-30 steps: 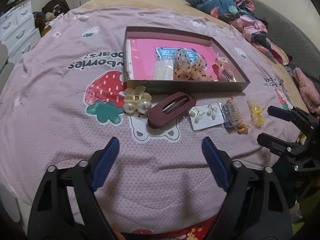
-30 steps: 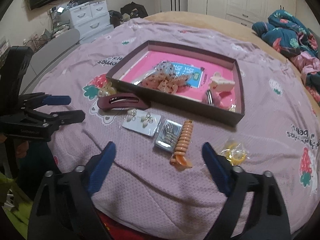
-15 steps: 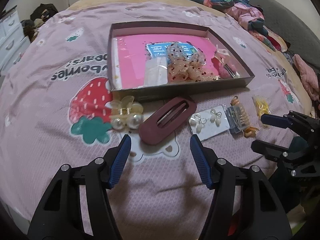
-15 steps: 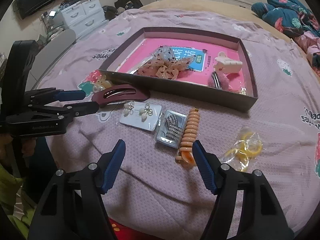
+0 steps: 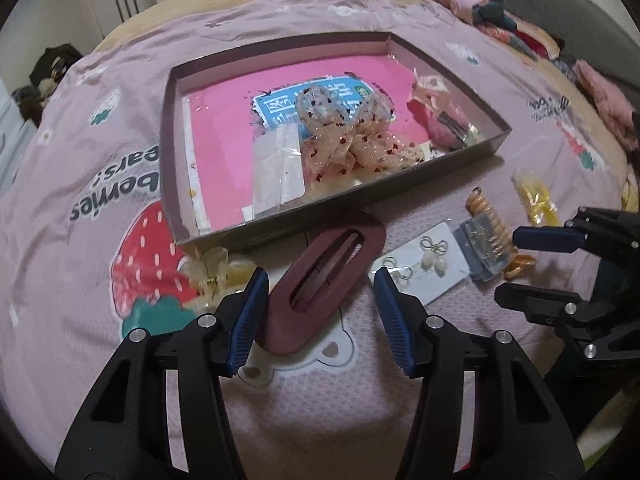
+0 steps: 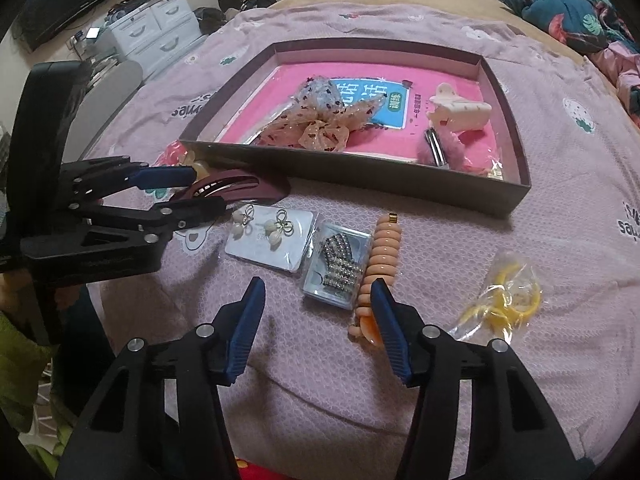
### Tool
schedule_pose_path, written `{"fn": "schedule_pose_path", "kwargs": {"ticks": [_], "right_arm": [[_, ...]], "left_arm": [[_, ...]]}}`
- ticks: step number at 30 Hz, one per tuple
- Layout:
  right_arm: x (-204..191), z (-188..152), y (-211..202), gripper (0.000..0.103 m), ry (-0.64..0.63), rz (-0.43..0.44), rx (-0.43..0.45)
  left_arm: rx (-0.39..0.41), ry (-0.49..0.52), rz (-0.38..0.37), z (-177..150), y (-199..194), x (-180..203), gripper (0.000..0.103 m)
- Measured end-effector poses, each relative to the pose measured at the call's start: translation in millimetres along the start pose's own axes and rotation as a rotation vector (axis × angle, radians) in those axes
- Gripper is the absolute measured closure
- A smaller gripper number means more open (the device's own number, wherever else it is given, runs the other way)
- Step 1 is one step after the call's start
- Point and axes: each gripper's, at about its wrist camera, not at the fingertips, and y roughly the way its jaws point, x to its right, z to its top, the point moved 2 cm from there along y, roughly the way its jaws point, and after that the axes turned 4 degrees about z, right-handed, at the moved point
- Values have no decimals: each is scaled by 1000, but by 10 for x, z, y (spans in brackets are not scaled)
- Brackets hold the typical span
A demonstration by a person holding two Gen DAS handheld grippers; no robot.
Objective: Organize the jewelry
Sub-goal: 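Grasp the maroon claw clip with the left gripper while the right grasps the silver clip card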
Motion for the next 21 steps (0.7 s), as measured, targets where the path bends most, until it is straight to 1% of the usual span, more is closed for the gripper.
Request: {"fn": "schedule_pose_path", "kwargs": {"ticks": [4,7,12,13,14,16,18,20,21], "right_arm": [[9,31,53,51,4,-2,-8],[-4,59,87,54,-5,-12,-9],[-17,107,173,55,-44,-62,-18],[-14,114,183,55,-48,-65,-20],[-12,128,201,56,-56,-71,-22],[-13,156,250,58,-81,-87,-31],[-6,163,303,60,-94,-99,-44],[23,145,378,67,-103,-111,-65],[32,134,384,67,-106,-112,-61]], "left_arm": [[-17,35,0,23,80,-1,57],[-36,47,1,37,170,-3,57],[-38,50,1,48,199,8,58],[-40,47,1,46,205,7,64],[-44,40,-2,43,213,5,66],[-50,24,-8,31,220,2,78],[-49,10,-14,10,206,-7,87],[-46,-4,-21,-10,181,-8,91],[-44,-9,-23,-22,167,-7,91]]}}
